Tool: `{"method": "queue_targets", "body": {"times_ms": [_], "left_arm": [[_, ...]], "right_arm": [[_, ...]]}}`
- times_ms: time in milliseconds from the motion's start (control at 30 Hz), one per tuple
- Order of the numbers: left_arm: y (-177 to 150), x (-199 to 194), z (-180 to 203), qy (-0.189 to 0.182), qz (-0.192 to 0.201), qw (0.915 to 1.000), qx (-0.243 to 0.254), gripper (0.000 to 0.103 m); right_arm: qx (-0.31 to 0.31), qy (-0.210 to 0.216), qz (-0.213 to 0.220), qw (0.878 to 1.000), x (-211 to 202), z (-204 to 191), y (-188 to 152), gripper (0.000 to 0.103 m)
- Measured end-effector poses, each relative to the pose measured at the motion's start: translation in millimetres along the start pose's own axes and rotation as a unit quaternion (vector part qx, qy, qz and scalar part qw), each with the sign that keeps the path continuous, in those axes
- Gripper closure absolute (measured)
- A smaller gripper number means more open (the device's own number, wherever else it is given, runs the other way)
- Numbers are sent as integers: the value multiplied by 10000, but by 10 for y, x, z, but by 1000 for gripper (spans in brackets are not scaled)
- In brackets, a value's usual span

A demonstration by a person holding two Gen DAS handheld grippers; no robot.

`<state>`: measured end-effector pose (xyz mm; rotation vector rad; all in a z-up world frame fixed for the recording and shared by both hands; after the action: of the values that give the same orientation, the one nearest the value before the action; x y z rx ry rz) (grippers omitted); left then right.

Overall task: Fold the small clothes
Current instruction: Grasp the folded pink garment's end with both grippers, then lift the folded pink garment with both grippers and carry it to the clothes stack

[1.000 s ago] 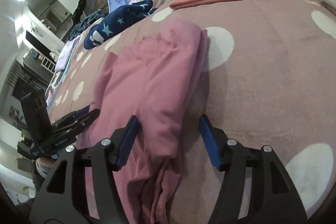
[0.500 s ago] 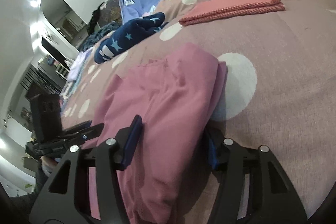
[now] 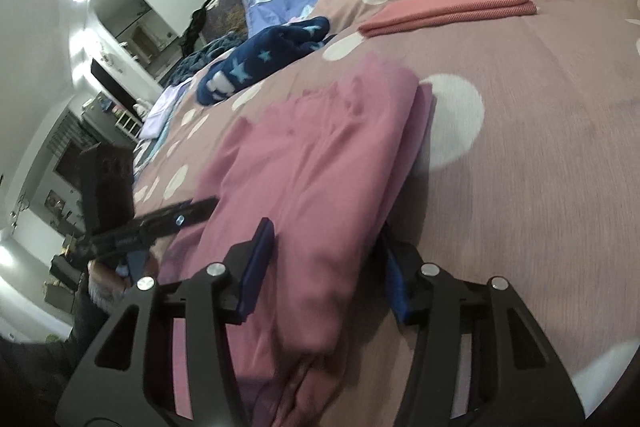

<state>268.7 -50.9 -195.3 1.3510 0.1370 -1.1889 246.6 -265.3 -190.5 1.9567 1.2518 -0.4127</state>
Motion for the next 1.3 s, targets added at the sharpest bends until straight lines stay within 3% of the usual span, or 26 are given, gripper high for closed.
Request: {"method": "queue_targets", "body": {"times_ms": [200, 267, 367, 533, 667, 833, 967, 1133, 1300], "left_arm": [[-27, -7, 77, -162, -27, 9999, -3, 43], [-22, 1, 80, -181, -15, 9998, 3, 43], [-1, 23, 64, -190, 21, 9998, -61, 52], [23, -1, 51, -46, 128, 9998, -127, 73], [95, -174, 211, 380, 345, 9984, 226, 77], [291, -637, 671, 372, 957, 9931, 560, 78], [445, -854, 1160, 216, 1204, 9875, 996, 78], [813, -898, 1961, 163, 1517, 9742, 1663, 78], [1257, -730, 2602, 80, 1544, 9612, 2284, 78]], "right_arm": [[60, 355, -242, 9991, 109, -25, 89, 51], [127, 433, -324, 9985, 196, -47, 137, 57], [106, 290, -313, 9990, 344, -50, 181, 68], [3, 32, -64, 10000, 305, -107, 150, 75], [-76, -313, 310, 9990, 148, -262, 94, 82], [-533, -467, 1105, 9913, -499, -708, 13, 83], [-1066, -641, 1902, 9738, -1271, -1000, -46, 83], [-1094, -931, 2445, 9590, -1991, -917, -6, 83], [-816, -1132, 2942, 9455, -2664, -618, 219, 83]]}}
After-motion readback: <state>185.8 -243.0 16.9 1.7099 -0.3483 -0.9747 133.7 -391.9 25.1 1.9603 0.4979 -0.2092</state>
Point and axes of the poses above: each gripper's, at about its wrist camera, not at the fingertips, and x roughly the way its jaws point, z to its right, y to its top, the point moved 7 cm from there along x, roughly the way its jaws point, and after that the axes turned 13 degrees about x, right-handed, at the moved point
